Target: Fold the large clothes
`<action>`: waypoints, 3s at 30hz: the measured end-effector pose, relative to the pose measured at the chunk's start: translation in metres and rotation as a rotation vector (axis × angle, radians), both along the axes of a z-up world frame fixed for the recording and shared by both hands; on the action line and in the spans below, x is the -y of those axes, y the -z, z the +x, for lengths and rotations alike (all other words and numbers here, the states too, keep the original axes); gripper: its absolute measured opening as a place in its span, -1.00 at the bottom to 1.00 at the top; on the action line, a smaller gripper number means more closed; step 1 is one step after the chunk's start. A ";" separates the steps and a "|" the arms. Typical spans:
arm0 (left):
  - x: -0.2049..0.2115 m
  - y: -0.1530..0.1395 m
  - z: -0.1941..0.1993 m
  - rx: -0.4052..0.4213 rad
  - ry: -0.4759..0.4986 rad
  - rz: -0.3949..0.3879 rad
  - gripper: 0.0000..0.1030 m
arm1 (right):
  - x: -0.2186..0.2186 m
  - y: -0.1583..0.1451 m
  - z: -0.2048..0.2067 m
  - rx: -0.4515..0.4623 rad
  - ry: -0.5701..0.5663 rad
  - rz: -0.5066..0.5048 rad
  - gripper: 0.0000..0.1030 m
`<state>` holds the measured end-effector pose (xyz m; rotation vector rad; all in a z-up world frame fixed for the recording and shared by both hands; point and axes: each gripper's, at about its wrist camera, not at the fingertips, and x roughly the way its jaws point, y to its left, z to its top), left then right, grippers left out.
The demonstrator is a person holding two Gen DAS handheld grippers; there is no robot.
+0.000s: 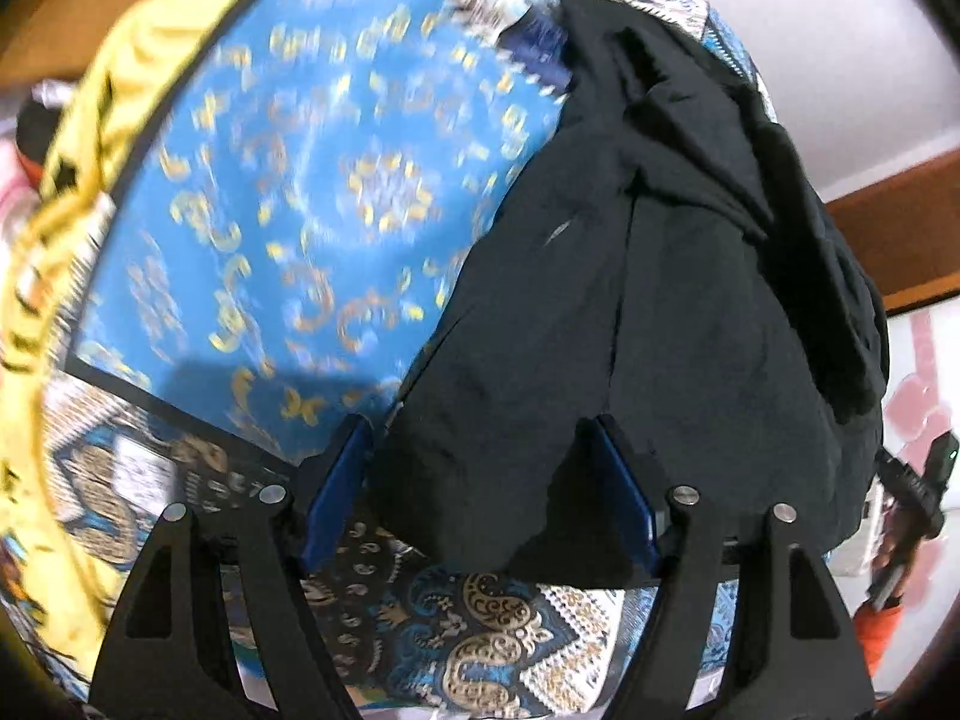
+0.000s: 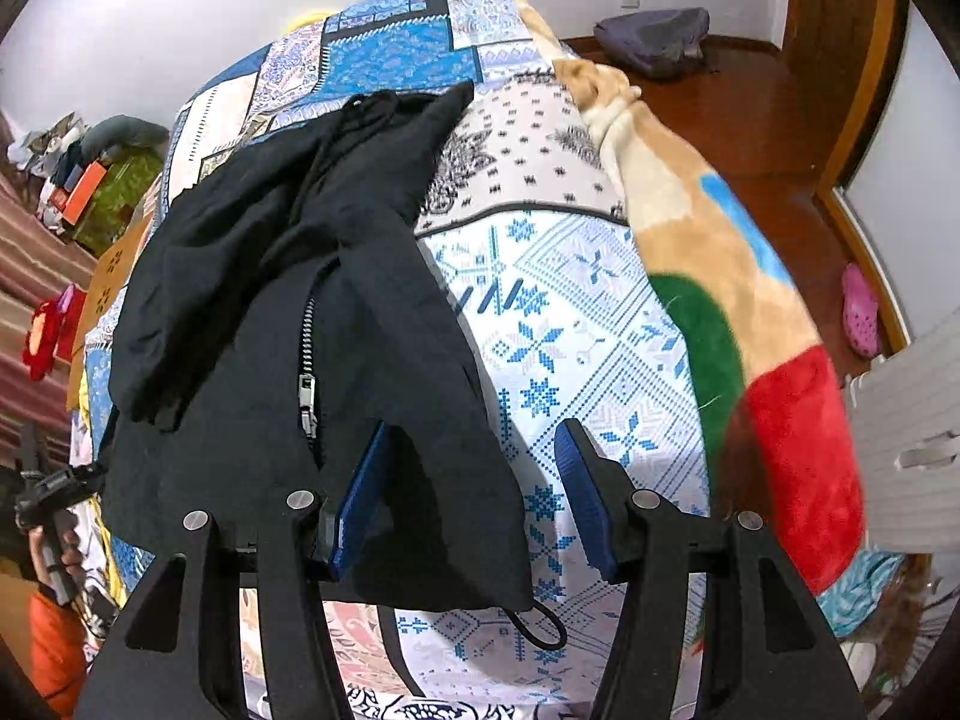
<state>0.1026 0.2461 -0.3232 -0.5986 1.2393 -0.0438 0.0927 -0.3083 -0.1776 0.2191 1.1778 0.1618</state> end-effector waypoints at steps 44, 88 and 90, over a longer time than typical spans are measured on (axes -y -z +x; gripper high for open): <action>0.026 -0.150 0.231 0.309 -0.026 -0.139 -0.67 | -0.062 -0.062 0.211 0.266 -0.097 0.072 -0.98; 0.037 -0.088 0.007 0.211 0.019 0.201 -0.67 | -0.018 -0.008 0.016 -0.039 -0.065 0.154 0.38; 0.038 -0.089 0.007 0.215 0.020 0.199 -0.67 | -0.015 -0.005 0.013 -0.053 -0.065 0.193 0.33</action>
